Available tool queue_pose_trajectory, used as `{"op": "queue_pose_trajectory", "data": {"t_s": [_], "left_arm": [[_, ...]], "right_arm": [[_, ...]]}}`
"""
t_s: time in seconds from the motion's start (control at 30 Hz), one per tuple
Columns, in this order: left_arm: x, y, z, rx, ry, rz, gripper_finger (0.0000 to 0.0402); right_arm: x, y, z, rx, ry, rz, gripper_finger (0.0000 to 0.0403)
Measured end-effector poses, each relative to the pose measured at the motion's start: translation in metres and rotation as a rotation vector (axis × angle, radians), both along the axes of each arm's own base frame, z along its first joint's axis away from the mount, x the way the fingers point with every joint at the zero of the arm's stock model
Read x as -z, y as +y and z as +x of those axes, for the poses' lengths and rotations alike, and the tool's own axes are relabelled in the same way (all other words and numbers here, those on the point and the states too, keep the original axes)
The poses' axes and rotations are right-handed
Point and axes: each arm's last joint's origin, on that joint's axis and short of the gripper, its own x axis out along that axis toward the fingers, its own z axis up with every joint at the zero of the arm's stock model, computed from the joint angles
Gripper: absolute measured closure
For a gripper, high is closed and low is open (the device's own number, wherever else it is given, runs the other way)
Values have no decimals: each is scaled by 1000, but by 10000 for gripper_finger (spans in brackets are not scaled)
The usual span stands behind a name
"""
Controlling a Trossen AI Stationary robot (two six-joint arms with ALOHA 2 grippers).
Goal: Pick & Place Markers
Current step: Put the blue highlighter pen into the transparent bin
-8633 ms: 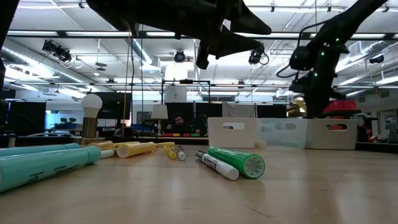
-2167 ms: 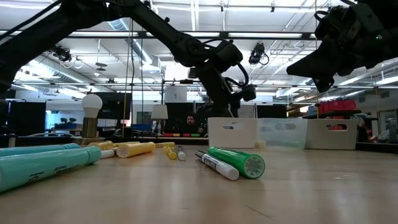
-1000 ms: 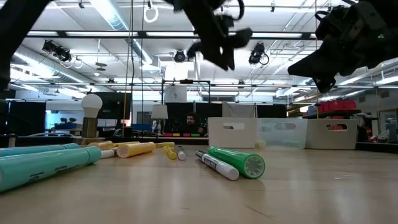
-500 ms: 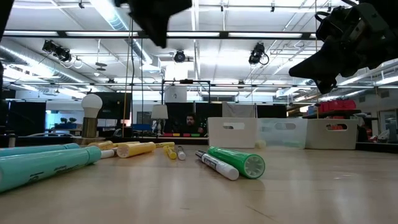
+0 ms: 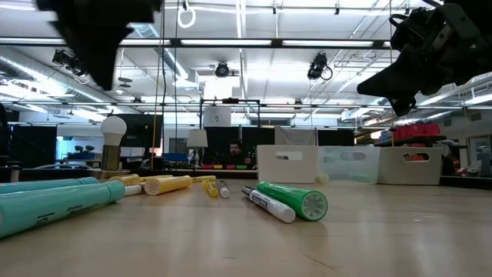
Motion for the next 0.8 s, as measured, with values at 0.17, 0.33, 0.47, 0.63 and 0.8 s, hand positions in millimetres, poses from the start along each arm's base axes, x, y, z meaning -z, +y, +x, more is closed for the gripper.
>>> {"op": "queue_pose_trajectory", "data": {"t_s": [0.17, 0.33, 0.47, 0.63, 0.8], "left_arm": [[26, -13, -13, -165, -70, -65, 293], [44, -26, -13, -270, -189, -192, 240], [56, -26, -9, -336, -250, -263, 212], [74, -14, -14, -465, -241, -264, 211], [90, -9, -16, -492, -255, -294, 224]], "right_arm": [[0, 0, 0, 0, 1, 0, 401], [0, 0, 0, 0, 1, -1, 401], [0, 0, 0, -1, 2, -5, 401], [0, 0, 0, 0, 2, -5, 401], [0, 0, 0, -1, 2, -5, 401]]}}
